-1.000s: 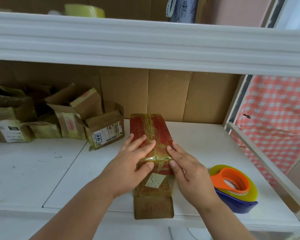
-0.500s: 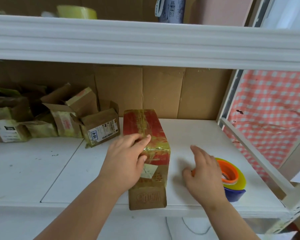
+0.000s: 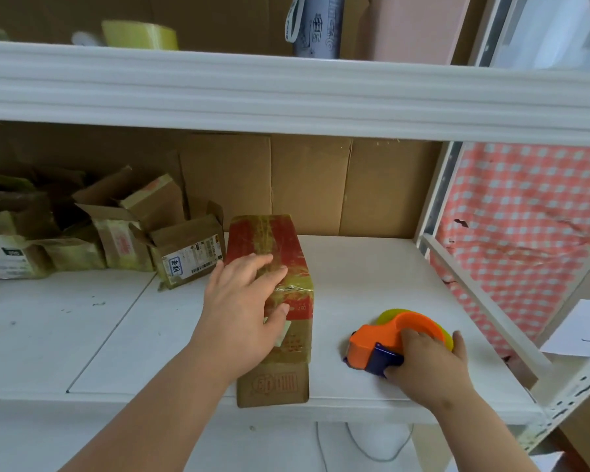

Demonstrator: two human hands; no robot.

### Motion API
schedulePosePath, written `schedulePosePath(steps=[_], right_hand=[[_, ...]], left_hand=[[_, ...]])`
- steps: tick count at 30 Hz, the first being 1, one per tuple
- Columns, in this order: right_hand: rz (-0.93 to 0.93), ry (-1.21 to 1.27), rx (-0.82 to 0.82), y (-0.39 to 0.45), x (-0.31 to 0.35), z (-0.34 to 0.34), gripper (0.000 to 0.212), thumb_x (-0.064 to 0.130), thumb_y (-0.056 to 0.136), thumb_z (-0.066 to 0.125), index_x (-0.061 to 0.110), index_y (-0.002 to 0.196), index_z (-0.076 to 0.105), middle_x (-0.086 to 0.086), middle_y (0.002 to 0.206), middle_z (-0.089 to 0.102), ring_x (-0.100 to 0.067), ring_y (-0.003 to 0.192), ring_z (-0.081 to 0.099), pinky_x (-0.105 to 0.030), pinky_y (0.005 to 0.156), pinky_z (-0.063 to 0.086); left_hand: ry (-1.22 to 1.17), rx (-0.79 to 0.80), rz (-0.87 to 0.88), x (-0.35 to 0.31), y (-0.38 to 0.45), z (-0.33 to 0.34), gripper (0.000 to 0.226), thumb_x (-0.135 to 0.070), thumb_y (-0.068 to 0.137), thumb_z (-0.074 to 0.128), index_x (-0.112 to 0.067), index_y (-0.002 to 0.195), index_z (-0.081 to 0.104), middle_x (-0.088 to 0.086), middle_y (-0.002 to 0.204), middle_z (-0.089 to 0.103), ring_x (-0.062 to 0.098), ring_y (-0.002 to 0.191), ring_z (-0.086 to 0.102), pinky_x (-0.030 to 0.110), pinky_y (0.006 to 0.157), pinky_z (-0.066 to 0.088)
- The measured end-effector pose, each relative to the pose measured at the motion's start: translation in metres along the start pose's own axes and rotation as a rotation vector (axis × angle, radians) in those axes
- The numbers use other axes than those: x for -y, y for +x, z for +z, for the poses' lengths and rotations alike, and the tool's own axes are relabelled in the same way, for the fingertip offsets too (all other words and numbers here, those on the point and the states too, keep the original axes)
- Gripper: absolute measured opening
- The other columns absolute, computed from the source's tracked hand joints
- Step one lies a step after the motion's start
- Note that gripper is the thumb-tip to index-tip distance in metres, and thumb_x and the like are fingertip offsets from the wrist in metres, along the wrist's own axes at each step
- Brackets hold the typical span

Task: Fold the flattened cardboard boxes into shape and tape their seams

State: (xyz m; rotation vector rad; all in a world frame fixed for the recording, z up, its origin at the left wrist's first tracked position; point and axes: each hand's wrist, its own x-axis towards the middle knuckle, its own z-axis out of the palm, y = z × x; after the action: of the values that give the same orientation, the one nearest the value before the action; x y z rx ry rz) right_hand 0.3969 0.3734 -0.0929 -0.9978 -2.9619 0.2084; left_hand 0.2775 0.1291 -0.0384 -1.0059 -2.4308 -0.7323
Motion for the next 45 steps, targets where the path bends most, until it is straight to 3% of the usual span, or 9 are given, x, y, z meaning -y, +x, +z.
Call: schedulePosePath(steps=[4, 7, 9, 11, 16, 21, 30, 39, 45], right_hand=[[-0.11, 0.21, -0.035, -0.005, -0.004, -0.007, 0.028, 0.046, 0.086, 0.064, 0.033, 0.095, 0.041, 0.016, 0.083, 0.056, -0.014, 0.091, 0.056, -0.046, 0.119, 0.019], [-0.177, 0.606, -0.037, -0.01, -0.004, -0.018, 0.029, 0.03, 0.082, 0.075, 0.029, 0.098, 0.051, 0.008, 0.081, 0.065, -0.016, 0.08, 0.061, -0.04, 0.089, 0.05], [-0.21, 0.798, -0.019, -0.017, -0.002, -0.028, 0.028, 0.018, 0.082, 0.078, 0.025, 0.1, 0.058, 0.004, 0.083, 0.07, -0.007, 0.074, 0.064, -0.023, 0.069, 0.052], [-0.243, 0.932, 0.004, -0.022, -0.001, -0.038, 0.03, 0.007, 0.081, 0.077, 0.024, 0.1, 0.062, 0.004, 0.084, 0.071, -0.002, 0.074, 0.065, -0.01, 0.061, 0.047], [-0.328, 1.103, 0.088, -0.03, -0.001, -0.05, 0.043, 0.027, 0.067, 0.079, 0.029, 0.108, 0.065, 0.004, 0.094, 0.074, -0.02, 0.081, 0.072, -0.019, 0.064, 0.054], [-0.403, 1.131, 0.121, -0.031, -0.004, -0.053, 0.043, 0.031, 0.063, 0.078, 0.039, 0.104, 0.069, 0.003, 0.101, 0.074, -0.016, 0.093, 0.07, -0.028, 0.072, 0.057], [-0.482, 1.132, 0.161, -0.03, -0.003, -0.055, 0.054, 0.045, 0.054, 0.081, 0.044, 0.106, 0.069, 0.002, 0.107, 0.072, -0.018, 0.099, 0.068, -0.047, 0.086, 0.058], [-0.5, 1.141, 0.205, -0.029, -0.003, -0.057, 0.053, 0.047, 0.055, 0.081, 0.042, 0.106, 0.069, 0.001, 0.109, 0.072, -0.019, 0.099, 0.068, -0.042, 0.086, 0.057], [-0.495, 1.171, 0.275, -0.032, -0.004, -0.057, 0.053, 0.046, 0.054, 0.08, 0.04, 0.106, 0.07, -0.003, 0.106, 0.074, -0.018, 0.094, 0.069, -0.031, 0.075, 0.053]], left_hand=[[-0.026, -0.062, -0.027, -0.01, 0.001, -0.008, 0.043, -0.036, 0.09, 0.06, -0.026, 0.131, 0.064, -0.008, 0.139, 0.052, 0.012, 0.131, 0.032, 0.037, 0.112, 0.018], [-0.075, -0.052, -0.042, -0.022, 0.006, -0.016, 0.037, -0.033, 0.095, 0.061, -0.034, 0.131, 0.061, -0.028, 0.13, 0.043, -0.001, 0.126, 0.028, 0.027, 0.108, 0.015], [-0.153, -0.013, -0.049, -0.028, 0.011, -0.021, 0.033, -0.032, 0.096, 0.059, -0.038, 0.128, 0.062, -0.038, 0.118, 0.04, -0.009, 0.117, 0.029, 0.022, 0.107, 0.022], [-0.243, 0.036, -0.059, -0.034, 0.016, -0.026, 0.029, -0.03, 0.096, 0.059, -0.038, 0.123, 0.064, -0.04, 0.11, 0.044, -0.01, 0.114, 0.038, 0.014, 0.103, 0.031], [-0.414, 0.207, -0.102, -0.052, 0.023, -0.033, 0.026, -0.036, 0.096, 0.059, -0.038, 0.121, 0.066, -0.027, 0.114, 0.059, -0.013, 0.108, 0.052, 0.008, 0.092, 0.044], [-0.57, 0.344, -0.155, -0.064, 0.026, -0.034, 0.023, -0.034, 0.098, 0.057, -0.036, 0.119, 0.068, -0.029, 0.105, 0.064, -0.021, 0.101, 0.052, 0.001, 0.077, 0.044], [-0.777, 0.476, -0.264, -0.065, 0.029, -0.028, 0.009, -0.028, 0.091, 0.069, -0.029, 0.084, 0.075, -0.011, 0.086, 0.072, 0.001, 0.083, 0.064, 0.025, 0.082, 0.051], [-0.801, 0.472, -0.345, -0.063, 0.029, -0.028, 0.019, -0.023, 0.099, 0.058, -0.021, 0.089, 0.074, 0.0, 0.095, 0.074, 0.01, 0.088, 0.065, 0.023, 0.081, 0.052], [-1.013, 0.498, -0.442, -0.057, 0.027, -0.029, 0.031, -0.029, 0.1, 0.051, -0.015, 0.09, 0.077, 0.007, 0.092, 0.071, 0.017, 0.086, 0.062, 0.033, 0.081, 0.05]])
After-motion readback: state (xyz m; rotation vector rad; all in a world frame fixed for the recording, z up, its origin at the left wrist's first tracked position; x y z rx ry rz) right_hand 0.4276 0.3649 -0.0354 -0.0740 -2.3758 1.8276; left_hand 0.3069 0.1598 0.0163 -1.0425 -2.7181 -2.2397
